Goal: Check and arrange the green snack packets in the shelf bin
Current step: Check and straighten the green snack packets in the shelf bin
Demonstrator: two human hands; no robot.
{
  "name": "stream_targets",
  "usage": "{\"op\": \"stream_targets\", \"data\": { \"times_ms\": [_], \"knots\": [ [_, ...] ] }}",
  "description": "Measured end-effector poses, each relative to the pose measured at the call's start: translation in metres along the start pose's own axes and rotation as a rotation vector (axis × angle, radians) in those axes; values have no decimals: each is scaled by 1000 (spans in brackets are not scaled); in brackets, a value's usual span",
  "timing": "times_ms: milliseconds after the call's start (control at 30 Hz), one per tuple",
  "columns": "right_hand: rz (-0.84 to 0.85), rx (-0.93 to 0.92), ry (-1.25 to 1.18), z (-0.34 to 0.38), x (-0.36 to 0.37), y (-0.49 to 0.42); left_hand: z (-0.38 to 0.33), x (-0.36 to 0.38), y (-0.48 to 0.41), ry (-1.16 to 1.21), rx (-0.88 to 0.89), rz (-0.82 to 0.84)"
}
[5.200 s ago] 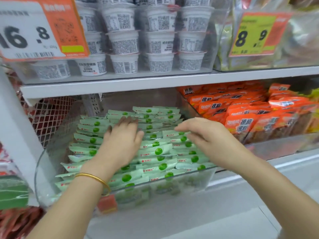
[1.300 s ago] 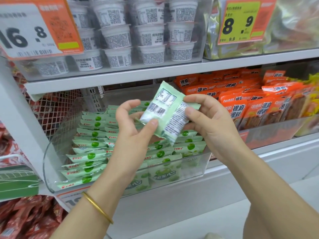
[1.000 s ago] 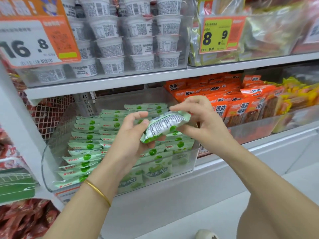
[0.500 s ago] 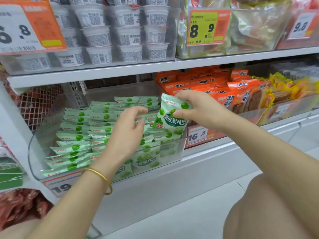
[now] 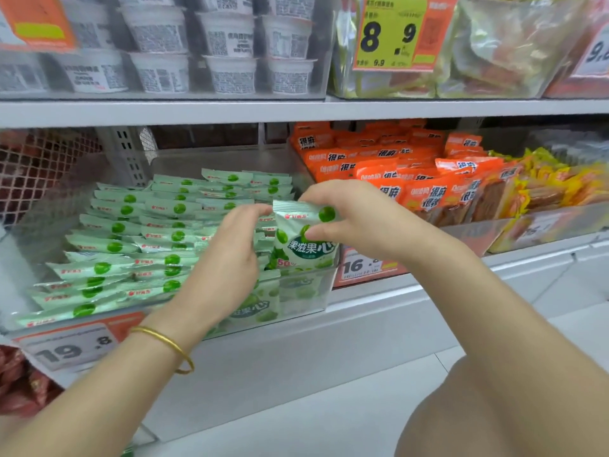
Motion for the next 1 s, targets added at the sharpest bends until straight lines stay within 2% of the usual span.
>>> {"op": "stream_targets", "data": {
  "times_ms": [133, 300, 367, 534, 700, 834, 1000],
  "knots": [
    [22, 14, 72, 0, 7, 3, 1, 5, -1, -11, 41, -2],
    [78, -16, 358, 8, 30, 3, 2, 5, 2, 25, 43, -12],
    [89, 17, 331, 6, 28, 6, 1, 1, 2, 67, 49, -33],
    [-39, 9, 280, 4, 13, 11, -8, -7, 2, 79, 145, -68],
    [71, -27, 425, 9, 42, 6, -2, 4, 5, -121, 157, 36],
    [-2, 21, 364, 4, 28, 6, -1, 4, 3, -169, 185, 52],
    [90, 71, 370, 2, 47, 3, 5, 8, 1, -199, 168, 129]
  ]
}}
Point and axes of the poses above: each hand's wrist, its own y-axis away from the middle knuckle, its own x-axis out of the palm, z = x × y, the point moved 8 cm from there along -y, towards the middle knuckle, and after that the axes turned 4 degrees about x, right-handed, at the moved point
